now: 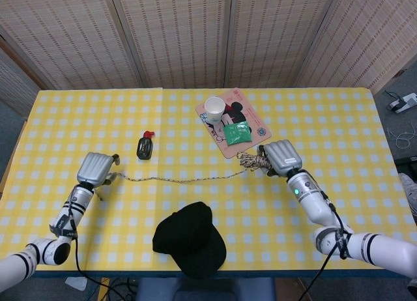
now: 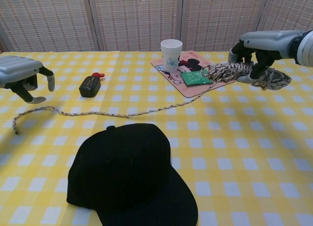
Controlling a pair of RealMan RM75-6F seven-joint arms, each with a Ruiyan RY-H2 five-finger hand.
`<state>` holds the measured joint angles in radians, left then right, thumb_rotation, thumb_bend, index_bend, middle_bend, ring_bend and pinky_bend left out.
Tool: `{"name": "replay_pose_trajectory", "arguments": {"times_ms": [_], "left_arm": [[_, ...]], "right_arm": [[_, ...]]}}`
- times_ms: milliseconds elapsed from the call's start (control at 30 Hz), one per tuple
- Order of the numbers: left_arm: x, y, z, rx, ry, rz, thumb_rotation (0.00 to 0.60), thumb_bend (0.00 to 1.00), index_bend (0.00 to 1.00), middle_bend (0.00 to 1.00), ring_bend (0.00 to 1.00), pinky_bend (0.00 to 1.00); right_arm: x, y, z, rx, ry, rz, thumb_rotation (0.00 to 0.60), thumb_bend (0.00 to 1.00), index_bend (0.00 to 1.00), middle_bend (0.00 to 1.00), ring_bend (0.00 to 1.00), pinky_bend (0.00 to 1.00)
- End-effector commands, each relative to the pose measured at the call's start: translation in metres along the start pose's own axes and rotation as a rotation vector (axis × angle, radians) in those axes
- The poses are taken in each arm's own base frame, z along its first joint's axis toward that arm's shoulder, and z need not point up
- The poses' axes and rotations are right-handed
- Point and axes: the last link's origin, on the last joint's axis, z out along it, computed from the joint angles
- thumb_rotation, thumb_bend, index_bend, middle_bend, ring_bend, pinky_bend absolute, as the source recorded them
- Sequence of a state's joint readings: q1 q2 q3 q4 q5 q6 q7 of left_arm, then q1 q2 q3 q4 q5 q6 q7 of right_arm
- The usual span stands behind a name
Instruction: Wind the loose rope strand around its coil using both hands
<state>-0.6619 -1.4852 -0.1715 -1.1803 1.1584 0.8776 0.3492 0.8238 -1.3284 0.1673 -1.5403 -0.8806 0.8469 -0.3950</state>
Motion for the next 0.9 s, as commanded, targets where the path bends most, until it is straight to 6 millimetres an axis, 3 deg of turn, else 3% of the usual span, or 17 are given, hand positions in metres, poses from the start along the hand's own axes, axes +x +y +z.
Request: {"name": "replay_pose_trajectory", "arguments": {"times_ms": [33,900], "left_arm": [[-0.007,0.001,0.003,0.01,-0.014,0.005,0.6,0.34,0.55,1.0,0.98,1.0],[-0.033,0.006,0.02,0.051,-0.076,-0.005,0.6,0.34,0.6,1.0,0.99,1.0]], "right_arm": [[-0.001,0.0,0.0,0.0,-0.002,-0.001,0.6,0.77,0.68,0.54,0.47,0.63],[-0.005,0.004,-0.002,-0.015,-0.018,0.0,0.6,0.76,0.68,0.54,0.47,0.63]]}}
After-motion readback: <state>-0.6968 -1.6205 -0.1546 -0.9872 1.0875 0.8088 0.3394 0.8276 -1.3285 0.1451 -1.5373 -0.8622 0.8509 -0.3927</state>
